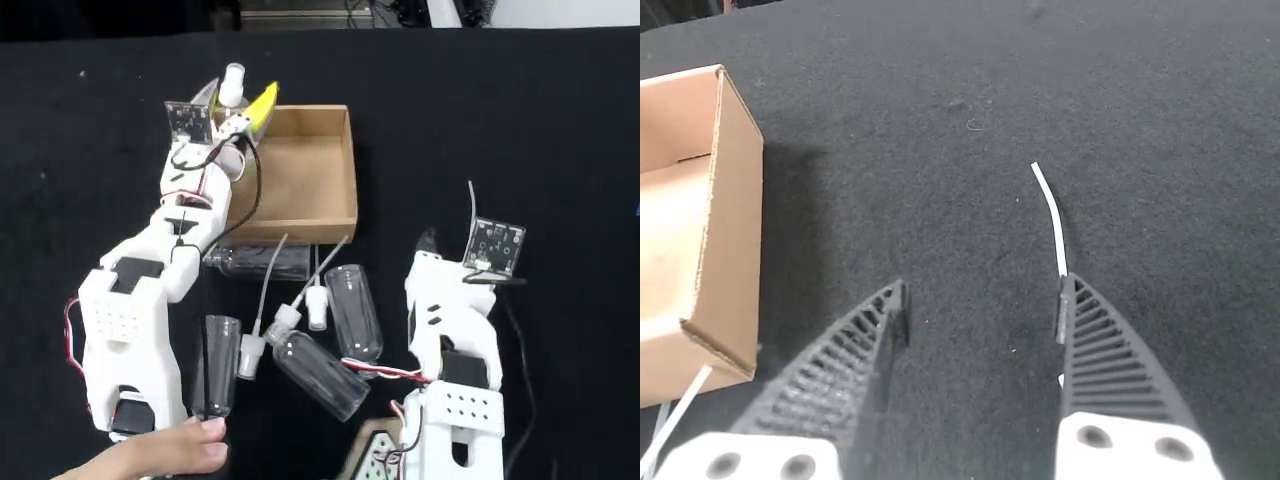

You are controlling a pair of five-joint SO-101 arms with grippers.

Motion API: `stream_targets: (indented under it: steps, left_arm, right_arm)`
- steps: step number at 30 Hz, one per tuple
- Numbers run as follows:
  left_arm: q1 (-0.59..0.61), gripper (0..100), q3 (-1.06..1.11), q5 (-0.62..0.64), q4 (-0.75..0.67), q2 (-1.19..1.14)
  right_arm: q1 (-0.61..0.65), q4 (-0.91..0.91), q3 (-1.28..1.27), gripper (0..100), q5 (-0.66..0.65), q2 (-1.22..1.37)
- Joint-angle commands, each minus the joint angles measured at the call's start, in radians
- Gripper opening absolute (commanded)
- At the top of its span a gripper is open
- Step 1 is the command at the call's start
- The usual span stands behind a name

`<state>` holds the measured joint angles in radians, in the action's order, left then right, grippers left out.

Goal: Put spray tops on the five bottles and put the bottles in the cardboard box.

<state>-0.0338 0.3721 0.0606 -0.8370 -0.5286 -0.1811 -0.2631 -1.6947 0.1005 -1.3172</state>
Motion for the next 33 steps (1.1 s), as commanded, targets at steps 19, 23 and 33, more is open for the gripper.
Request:
stream_targets:
  steps: [19, 23, 33]
  left_arm:
    - [0.016, 31, 0.081, 0.002, 0.005, 0.311]
    - [0.018, 31, 0.081, 0.002, 0.058, 0.393]
    - [0.058, 31, 0.058, 0.009, 0.694, 0.755]
  right_arm:
    - [-0.011, 0.026, -0.001, 21.5, 0.000, -0.021]
    - [-0.011, 0.026, -0.001, 21.5, 0.000, -0.021]
    - [-0.011, 0.026, -0.001, 21.5, 0.000, -0.021]
